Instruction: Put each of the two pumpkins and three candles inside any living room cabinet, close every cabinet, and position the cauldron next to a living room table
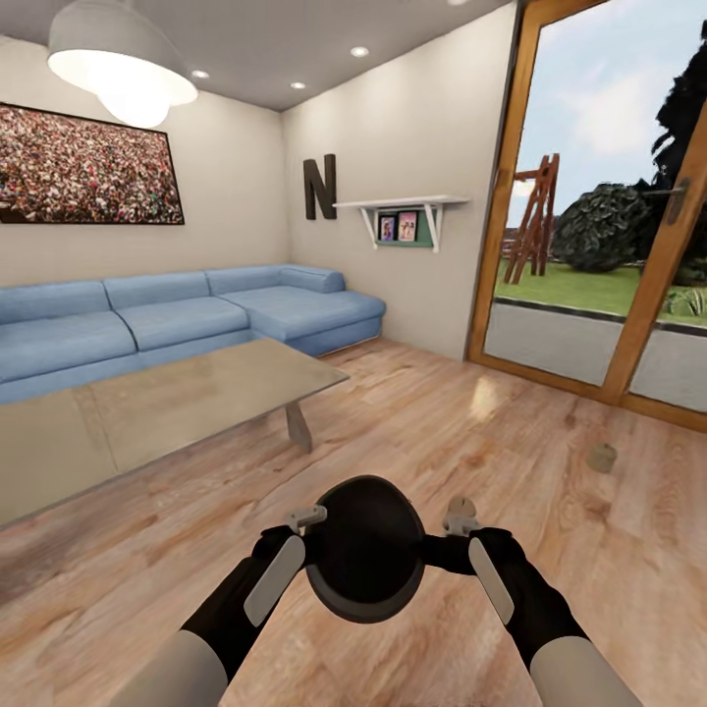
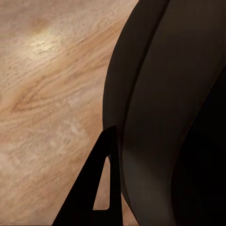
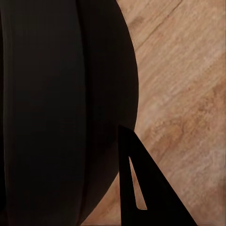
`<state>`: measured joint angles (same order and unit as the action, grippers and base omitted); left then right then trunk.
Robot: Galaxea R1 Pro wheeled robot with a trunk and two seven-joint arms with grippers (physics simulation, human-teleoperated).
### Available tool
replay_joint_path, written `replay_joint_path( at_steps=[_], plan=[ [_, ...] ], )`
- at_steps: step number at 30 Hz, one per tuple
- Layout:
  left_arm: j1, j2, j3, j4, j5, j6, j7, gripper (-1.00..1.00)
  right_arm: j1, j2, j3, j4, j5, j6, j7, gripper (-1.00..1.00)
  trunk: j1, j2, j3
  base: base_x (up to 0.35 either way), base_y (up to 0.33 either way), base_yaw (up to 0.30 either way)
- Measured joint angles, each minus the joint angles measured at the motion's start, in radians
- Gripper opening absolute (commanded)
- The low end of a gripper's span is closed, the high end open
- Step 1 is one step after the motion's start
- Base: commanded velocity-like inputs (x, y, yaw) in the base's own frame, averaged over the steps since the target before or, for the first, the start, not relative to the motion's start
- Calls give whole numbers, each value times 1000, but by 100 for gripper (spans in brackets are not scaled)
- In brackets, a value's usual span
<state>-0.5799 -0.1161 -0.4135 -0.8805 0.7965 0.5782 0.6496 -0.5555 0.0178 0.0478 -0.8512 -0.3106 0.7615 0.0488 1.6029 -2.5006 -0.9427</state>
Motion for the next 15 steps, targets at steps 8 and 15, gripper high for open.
replay_joint_path(
  at_steps=[8, 15],
  plan=[
    [0, 0, 0, -1, -2, 0, 0, -100, 0, 0, 0, 0, -2, -2, 0, -100, 0, 0, 4, -168, -227, 265],
    [0, 0, -1, 5, 7, -2, 0, -100, 0, 0, -1, 0, 5, 5, 1, -100, 0, 0, 8, -104, -167, 265]
  ],
)
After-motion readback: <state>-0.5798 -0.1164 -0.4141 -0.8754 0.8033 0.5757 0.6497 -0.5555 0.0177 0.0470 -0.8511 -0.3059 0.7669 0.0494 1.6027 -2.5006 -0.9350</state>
